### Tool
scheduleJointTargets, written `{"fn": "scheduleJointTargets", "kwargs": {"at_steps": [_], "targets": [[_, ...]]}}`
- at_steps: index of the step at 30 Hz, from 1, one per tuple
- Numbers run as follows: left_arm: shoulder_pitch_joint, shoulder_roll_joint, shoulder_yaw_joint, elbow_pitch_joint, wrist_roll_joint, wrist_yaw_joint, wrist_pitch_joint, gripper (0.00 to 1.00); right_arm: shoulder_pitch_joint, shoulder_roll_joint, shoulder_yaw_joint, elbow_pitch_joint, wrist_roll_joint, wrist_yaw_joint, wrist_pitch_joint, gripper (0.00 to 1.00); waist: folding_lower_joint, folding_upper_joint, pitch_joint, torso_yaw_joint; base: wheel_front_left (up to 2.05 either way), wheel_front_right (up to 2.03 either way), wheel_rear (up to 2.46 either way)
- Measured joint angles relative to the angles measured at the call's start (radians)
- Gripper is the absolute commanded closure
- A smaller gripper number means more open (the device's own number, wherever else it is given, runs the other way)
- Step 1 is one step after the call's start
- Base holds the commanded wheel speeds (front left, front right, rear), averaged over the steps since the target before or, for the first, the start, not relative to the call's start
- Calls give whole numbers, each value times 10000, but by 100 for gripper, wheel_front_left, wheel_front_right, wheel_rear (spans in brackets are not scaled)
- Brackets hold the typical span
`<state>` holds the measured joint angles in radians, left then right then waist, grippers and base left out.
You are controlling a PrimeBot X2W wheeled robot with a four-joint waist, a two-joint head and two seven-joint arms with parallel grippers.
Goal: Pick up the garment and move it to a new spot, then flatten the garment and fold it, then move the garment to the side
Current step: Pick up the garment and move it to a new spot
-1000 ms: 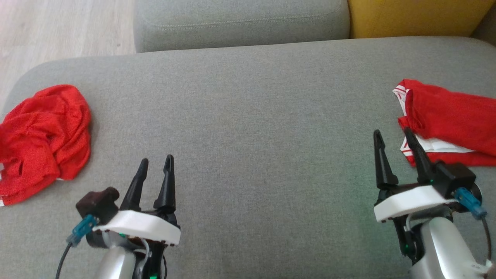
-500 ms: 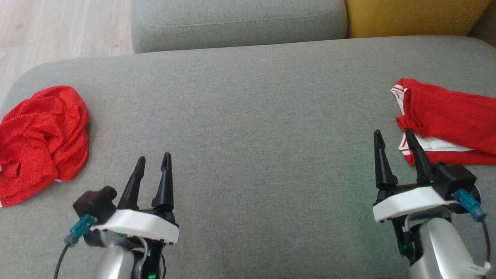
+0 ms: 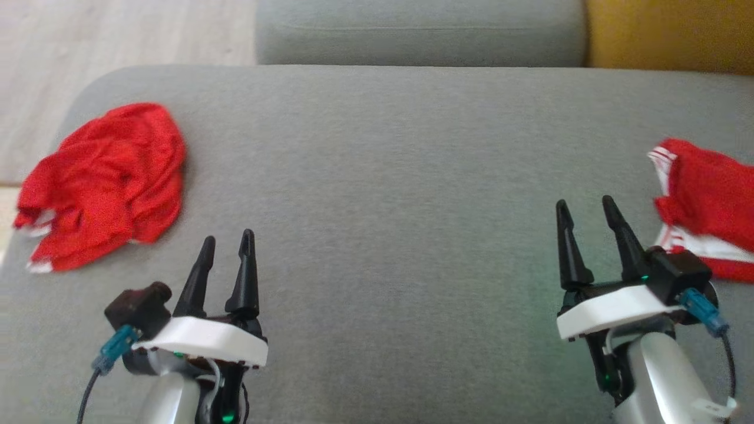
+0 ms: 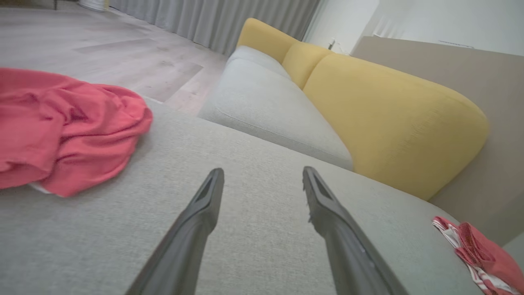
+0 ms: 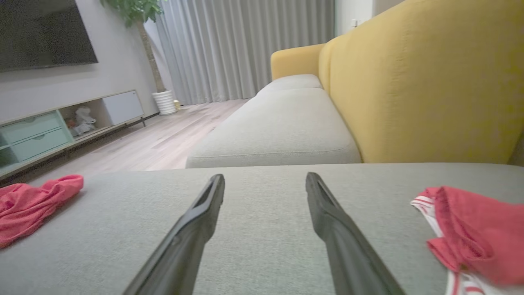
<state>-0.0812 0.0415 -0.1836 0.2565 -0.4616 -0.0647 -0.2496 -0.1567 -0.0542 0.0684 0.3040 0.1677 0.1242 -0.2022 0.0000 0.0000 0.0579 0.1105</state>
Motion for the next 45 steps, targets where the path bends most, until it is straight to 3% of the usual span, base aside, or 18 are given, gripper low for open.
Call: {"fn": "scheduleJointTargets", "kwargs": {"at_steps": [13, 22, 35, 45], "targets": [[51, 0, 393, -84, 102, 33, 0, 0, 35, 8, 529, 128, 221, 0, 58, 0, 0, 0, -60, 2495, 0, 0, 0], [481, 10, 725, -125, 219, 31, 0, 0, 79, 15, 989, 401, 558, 0, 56, 0, 0, 0, -333, 3728, 0, 0, 0], [731, 12, 978, -579, 215, 123, 0, 0, 10, 25, 1509, 924, 717, 0, -6, 0, 0, 0, -310, 3959, 0, 0, 0], [573, 6, 1348, -349, 326, 23, 0, 0, 12, 23, 1012, 936, 731, 0, -15, 0, 0, 0, -92, 3891, 0, 0, 0]]}}
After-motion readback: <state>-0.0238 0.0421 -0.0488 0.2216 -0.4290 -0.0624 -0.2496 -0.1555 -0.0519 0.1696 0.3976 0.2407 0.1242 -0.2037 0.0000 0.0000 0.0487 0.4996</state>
